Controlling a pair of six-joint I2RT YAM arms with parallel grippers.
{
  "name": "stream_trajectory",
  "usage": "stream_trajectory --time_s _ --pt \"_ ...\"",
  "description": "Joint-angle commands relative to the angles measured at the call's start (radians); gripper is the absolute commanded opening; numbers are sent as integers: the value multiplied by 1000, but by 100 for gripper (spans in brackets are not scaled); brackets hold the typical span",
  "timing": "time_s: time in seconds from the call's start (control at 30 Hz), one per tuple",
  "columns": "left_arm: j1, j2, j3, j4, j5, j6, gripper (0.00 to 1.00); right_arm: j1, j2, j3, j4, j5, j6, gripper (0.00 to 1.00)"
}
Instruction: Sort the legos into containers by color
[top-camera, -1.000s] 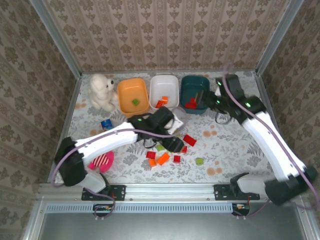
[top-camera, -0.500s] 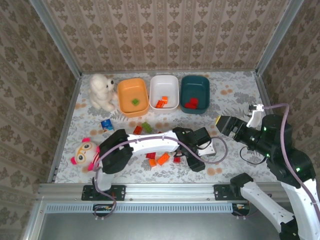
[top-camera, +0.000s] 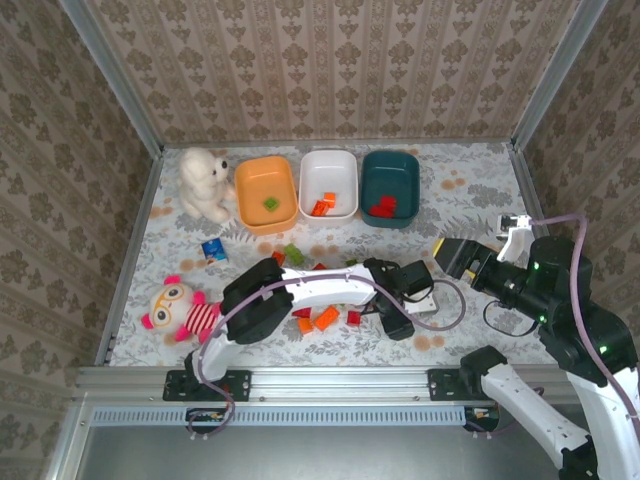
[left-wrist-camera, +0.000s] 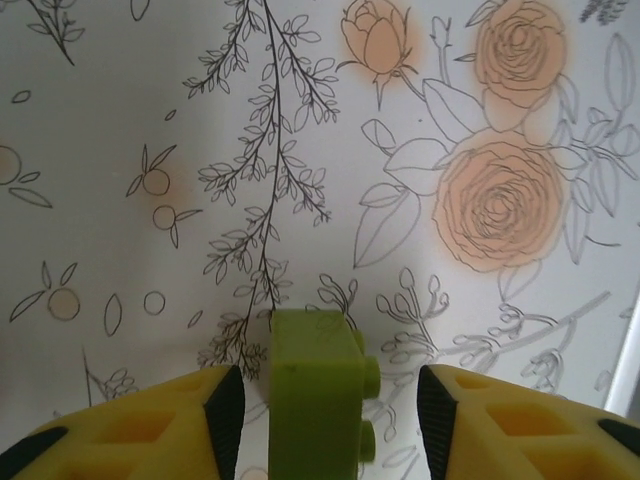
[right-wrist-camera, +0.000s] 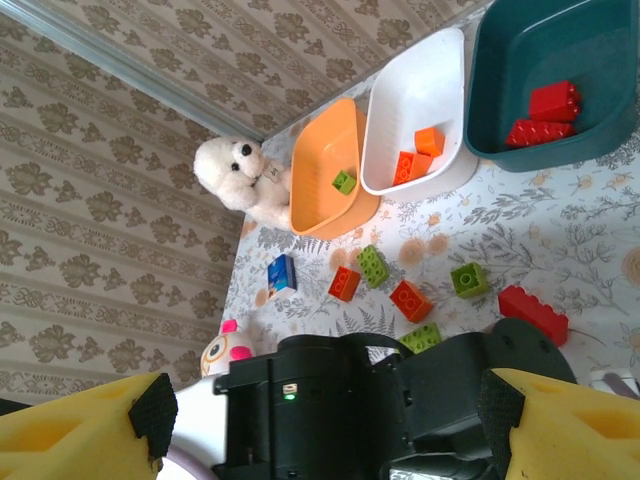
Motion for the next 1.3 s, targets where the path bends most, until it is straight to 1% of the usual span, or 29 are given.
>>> stream_trajectory --time_s 0.0,0.23,0.37,0.43,0.47,0.57,0.7,0.83,0.97,1.07,1.13,1.2,1.27 --pt "-7 32 34 -30 -28 -1 49 -1 15 22 -14 -32 13 82" --pt "-7 41 35 -23 -33 -10 35 -1 25 9 -14 -31 10 81" --pt "-7 16 22 -2 -39 -27 20 -1 31 -1 -6 -35 9 81" --pt "-5 -13 11 19 -48 -41 16 -1 31 -4 -5 -36 4 81" --pt "-3 -25 10 24 -51 -48 15 -1 34 -4 -5 -37 1 81" --pt "13 -75 23 18 -69 -78 14 -1 47 14 1 -47 -9 81" --pt "71 -167 18 16 -82 -153 14 -1 78 65 40 -69 -19 79" --pt "175 -281 -19 12 -91 -234 14 -1 128 122 112 -116 -24 78" --pt "335 -389 -60 -14 -77 -304 14 -1 215 151 141 -162 -38 77" --pt "471 -447 -82 -40 -62 -322 15 6 299 165 133 -192 -62 74" --pt "556 -467 -91 -61 -62 -316 15 47 371 193 101 -172 -96 73" --pt "646 -466 -97 -83 -48 -321 15 125 465 244 50 -110 -149 73" --pt "725 -449 -102 -97 -28 -335 15 190 545 280 36 -70 -178 73"
